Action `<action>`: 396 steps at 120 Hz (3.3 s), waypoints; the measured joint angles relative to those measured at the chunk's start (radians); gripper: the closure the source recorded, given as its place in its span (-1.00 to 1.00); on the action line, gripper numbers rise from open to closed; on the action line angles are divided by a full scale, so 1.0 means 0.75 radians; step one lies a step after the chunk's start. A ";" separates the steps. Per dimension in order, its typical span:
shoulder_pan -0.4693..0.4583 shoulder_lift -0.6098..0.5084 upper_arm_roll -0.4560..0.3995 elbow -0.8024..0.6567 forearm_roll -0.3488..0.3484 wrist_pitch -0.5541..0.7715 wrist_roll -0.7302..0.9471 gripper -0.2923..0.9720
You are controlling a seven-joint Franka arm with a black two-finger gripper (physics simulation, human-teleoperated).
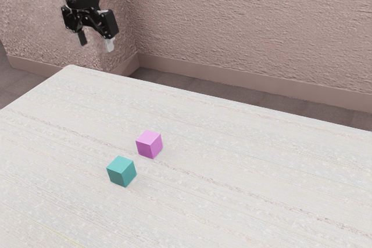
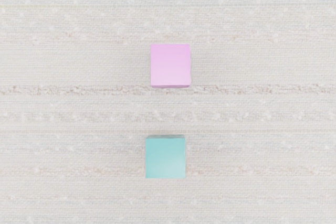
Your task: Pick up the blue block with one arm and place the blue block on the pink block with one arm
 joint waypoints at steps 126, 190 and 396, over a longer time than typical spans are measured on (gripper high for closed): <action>-0.140 -0.551 0.150 -1.357 0.022 0.616 -0.024 -0.54; -0.135 -0.109 0.226 -1.397 -0.130 1.332 0.068 -0.53; -0.145 0.220 0.216 -1.180 -0.189 1.313 0.198 -0.47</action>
